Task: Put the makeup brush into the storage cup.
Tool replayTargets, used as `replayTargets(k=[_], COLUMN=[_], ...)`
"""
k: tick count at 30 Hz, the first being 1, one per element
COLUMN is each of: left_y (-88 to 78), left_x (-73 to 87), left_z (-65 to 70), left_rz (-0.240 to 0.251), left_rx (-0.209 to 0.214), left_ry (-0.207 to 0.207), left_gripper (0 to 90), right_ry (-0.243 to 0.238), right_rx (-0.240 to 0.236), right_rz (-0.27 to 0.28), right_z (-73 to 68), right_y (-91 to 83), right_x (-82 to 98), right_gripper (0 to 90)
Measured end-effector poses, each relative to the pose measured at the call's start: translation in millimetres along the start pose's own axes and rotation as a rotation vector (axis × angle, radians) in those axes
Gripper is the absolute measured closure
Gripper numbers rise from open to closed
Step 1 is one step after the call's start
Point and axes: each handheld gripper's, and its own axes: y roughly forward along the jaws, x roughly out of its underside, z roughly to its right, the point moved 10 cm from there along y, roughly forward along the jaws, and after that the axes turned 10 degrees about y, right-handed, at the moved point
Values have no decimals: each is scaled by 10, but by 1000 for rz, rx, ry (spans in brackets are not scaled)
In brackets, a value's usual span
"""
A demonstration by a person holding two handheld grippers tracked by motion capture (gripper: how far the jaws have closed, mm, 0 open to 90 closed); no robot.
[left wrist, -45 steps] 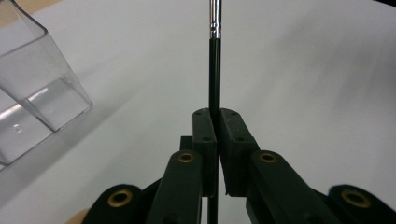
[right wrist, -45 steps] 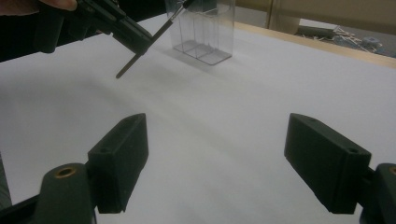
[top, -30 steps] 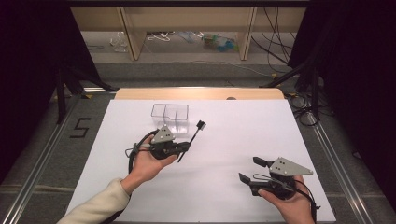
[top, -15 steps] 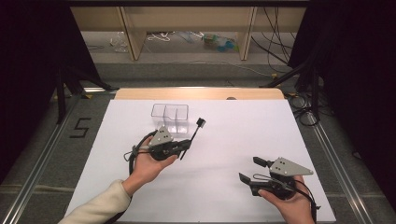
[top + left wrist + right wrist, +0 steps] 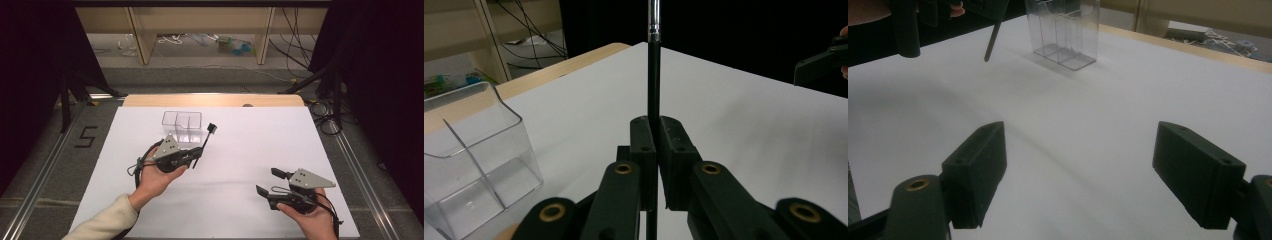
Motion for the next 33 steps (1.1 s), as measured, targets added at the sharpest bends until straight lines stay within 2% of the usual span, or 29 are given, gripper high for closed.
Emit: replayTargets(k=[1, 2, 3, 13, 14, 16, 24, 25, 26, 28, 29, 33], left_y=[-4, -11, -21, -74, -93, -115, -194, -194, -211, -222, -231, -262], left_x=[-11, -19, -30, -58, -72, -87, -115, -115, -124, -129, -131, -143], left_z=[7, 2, 1, -19, -29, -36, -78, -78, -90, -94, -98, -116], left_rz=[11, 15, 22, 45, 55, 66, 93, 93, 99, 103, 105, 119], left_rx=[-2, -4, -5, -13, -18, -24, -41, -41, -47, -48, -51, -57], left_ry=[-16, -9, -6, -10, -9, -9, -18, -18, -19, -22, -19, -21], left_gripper=[854, 853, 853, 854, 854, 854, 853, 854, 853, 853, 853, 853], right_ry=[0, -6, -6, -4, 5, 22, 20, 2, 23, 25, 19, 20], right_rx=[0, -2, 4, 5, -13, -15, -15, -16, -27, -27, -12, -14], right_rz=[0, 21, 6, 7, 31, 18, 20, 46, 31, 31, 12, 13], right_z=[0, 1, 6, 9, -10, -22, -20, -5, -26, -26, -8, -10], right_y=[0, 17, 4, 2, 26, 18, 16, 28, 23, 22, 2, 4], right_x=[0, -15, -4, -5, -22, -9, -11, -37, -20, -20, -7, -7], right_gripper=[226, 226, 226, 224, 223, 223, 220, 220, 220, 220, 220, 220])
